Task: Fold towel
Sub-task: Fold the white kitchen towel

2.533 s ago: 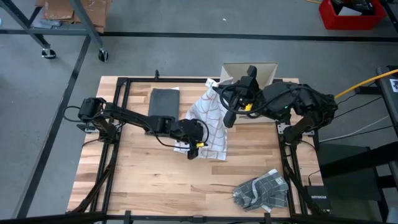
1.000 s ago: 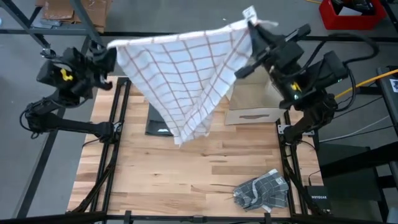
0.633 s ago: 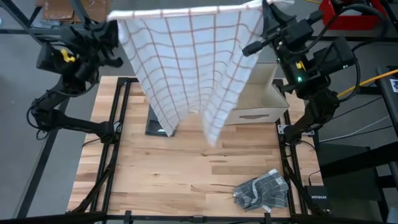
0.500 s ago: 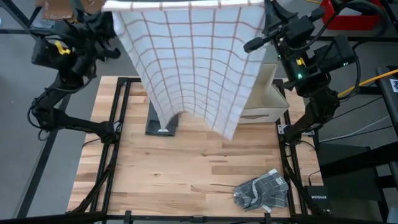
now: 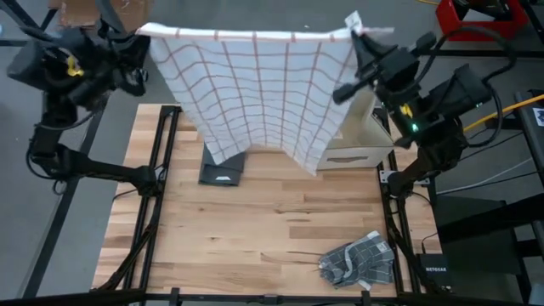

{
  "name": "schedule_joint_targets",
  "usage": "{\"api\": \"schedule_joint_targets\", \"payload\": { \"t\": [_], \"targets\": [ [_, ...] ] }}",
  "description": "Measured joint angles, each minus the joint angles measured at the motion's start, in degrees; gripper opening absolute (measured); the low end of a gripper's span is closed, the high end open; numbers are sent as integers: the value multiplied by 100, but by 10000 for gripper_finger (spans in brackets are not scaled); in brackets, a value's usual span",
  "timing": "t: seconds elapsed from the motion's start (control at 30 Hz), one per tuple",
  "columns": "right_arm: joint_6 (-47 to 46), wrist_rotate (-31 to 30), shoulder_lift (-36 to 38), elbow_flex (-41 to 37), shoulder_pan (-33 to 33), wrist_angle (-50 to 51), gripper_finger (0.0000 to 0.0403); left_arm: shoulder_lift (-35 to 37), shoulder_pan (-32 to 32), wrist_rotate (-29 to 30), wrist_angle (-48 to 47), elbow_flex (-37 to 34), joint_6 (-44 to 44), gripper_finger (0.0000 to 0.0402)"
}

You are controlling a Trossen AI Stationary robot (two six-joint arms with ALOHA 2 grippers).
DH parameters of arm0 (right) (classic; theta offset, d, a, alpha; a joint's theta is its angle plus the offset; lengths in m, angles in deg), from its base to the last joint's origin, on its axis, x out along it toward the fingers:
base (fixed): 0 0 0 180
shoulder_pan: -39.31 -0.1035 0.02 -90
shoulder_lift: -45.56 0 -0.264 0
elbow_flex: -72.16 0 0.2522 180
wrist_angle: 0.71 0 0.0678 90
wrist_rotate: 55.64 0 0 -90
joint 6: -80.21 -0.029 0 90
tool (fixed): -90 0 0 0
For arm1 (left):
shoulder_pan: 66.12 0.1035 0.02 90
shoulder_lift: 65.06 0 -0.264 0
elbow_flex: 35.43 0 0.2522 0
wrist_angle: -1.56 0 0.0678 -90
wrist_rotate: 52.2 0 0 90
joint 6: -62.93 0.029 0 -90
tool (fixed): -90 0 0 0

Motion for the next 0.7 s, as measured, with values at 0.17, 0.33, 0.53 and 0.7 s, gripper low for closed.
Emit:
{"api": "schedule_joint_targets", "payload": {
  "t": [0.17, 0.33, 0.53, 0.7],
  "targets": [
    [1, -123, -4, -2, -546, 54, 5, 169, -185, -630, -250, 203, -543, 0],
    [2, -125, -9, -2, -994, 24, 5, 234, -320, -1327, -243, 325, -1099, 0],
    [2, -134, -11, -4, -1426, -195, 5, 224, -353, -1617, -249, 532, -1397, 0],
    [1, -153, -13, -4, -1841, -409, 5, 224, -353, -2201, -253, 639, -2020, 0]
  ]
}}
